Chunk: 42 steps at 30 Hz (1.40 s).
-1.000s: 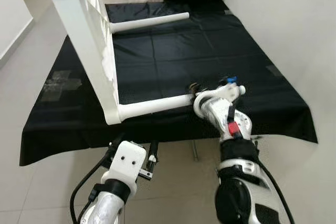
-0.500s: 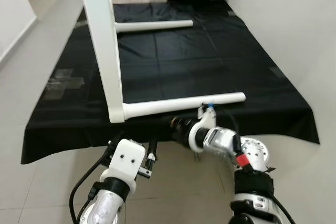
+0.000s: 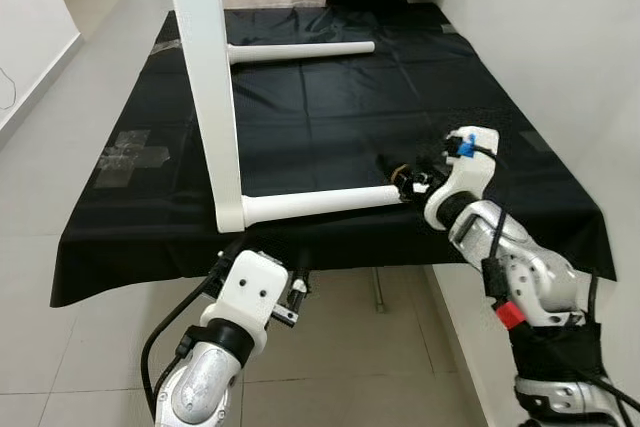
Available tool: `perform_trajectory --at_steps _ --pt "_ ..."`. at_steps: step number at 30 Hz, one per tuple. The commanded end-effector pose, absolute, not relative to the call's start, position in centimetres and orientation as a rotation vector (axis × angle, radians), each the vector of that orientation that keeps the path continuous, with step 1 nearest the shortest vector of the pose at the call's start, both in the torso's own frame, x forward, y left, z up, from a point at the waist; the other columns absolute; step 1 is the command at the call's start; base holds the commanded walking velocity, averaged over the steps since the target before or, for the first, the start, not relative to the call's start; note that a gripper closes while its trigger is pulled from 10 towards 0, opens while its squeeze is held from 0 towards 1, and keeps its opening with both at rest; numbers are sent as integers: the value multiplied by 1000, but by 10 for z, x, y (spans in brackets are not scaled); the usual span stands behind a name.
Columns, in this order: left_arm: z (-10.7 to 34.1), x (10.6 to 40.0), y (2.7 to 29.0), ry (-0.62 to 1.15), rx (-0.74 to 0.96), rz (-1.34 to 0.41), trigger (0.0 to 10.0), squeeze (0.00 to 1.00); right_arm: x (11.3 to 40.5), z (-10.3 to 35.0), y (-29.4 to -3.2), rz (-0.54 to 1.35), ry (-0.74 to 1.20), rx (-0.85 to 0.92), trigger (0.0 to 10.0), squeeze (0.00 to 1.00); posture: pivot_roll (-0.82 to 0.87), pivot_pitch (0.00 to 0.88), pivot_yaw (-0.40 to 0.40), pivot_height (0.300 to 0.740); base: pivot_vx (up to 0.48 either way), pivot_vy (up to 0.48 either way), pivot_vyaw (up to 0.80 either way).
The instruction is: Building children table
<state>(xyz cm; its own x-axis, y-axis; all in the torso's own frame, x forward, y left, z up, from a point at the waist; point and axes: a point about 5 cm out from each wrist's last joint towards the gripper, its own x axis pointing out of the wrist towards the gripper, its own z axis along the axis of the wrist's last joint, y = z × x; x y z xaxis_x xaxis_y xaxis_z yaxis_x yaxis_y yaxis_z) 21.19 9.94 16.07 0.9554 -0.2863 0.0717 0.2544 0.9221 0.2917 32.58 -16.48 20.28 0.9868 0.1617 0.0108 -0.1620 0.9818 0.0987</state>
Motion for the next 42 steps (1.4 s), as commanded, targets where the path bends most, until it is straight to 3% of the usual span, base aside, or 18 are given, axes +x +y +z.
perform_trajectory --at_steps 1,7,22,42 --pt "159 215 103 -113 299 -267 10000 0 320 203 -164 126 -57 2 10000 0 109 82 -33 740 0 0 0" --pt "163 224 108 -135 314 -223 10000 0 311 192 -156 138 -106 -101 10000 0 108 64 -35 740 41 0 0" --pt "161 227 108 -137 319 -227 10000 0 305 179 -141 157 -164 -98 10000 0 107 51 -37 740 342 0 0" --pt "159 228 107 -120 305 -235 10000 0 303 177 -139 152 -180 -93 10000 0 113 61 -35 740 0 0 0"
